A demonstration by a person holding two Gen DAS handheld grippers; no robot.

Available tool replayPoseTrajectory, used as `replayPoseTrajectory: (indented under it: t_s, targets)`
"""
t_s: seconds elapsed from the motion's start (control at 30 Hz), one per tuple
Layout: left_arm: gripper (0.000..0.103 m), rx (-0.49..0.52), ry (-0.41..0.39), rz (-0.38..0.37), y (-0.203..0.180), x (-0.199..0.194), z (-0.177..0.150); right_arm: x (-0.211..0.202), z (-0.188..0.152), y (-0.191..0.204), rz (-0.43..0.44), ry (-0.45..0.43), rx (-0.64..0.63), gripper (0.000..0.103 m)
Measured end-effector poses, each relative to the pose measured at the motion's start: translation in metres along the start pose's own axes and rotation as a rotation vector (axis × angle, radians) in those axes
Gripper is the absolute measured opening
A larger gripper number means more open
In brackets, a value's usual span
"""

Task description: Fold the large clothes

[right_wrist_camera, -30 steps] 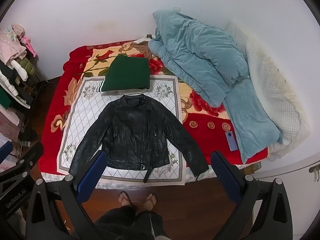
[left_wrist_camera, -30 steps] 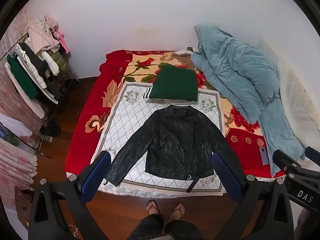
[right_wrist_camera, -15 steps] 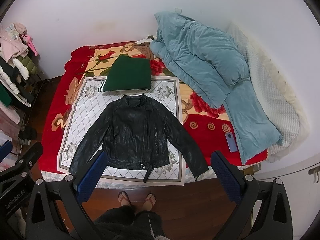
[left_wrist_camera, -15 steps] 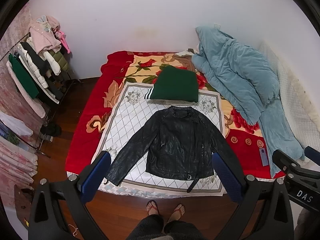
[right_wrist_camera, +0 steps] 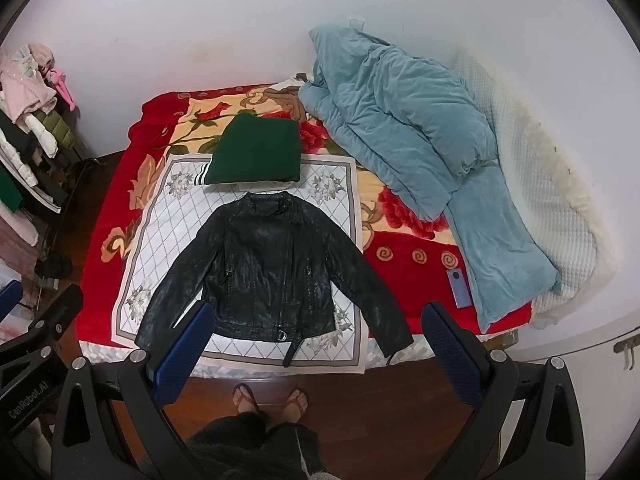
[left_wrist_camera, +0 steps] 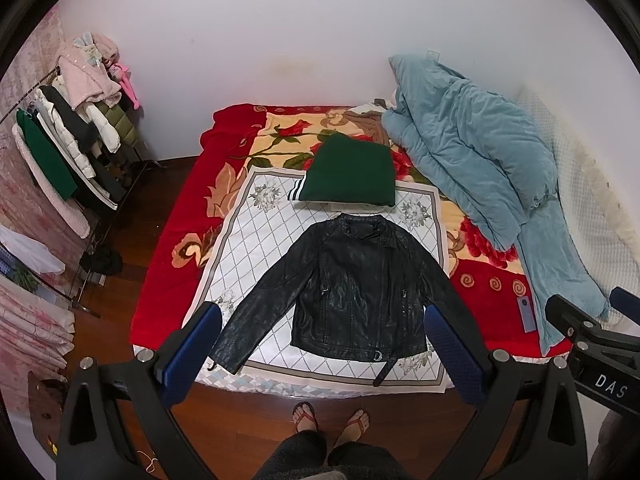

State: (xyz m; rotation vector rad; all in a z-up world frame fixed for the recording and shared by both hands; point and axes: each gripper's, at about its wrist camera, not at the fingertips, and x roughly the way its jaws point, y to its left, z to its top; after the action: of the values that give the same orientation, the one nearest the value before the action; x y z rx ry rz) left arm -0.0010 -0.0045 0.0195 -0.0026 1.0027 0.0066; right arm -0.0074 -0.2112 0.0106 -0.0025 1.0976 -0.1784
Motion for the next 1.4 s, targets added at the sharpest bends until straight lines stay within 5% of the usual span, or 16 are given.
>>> replayPoseTrajectory:
  t_s: [1.4]
  targets:
    - [0.103, -0.001, -0.012, 0.001, 0.006, 0.003, 0.005, -0.008, 0.017, 0.007, -0.003, -0.006, -0.003, 0.103]
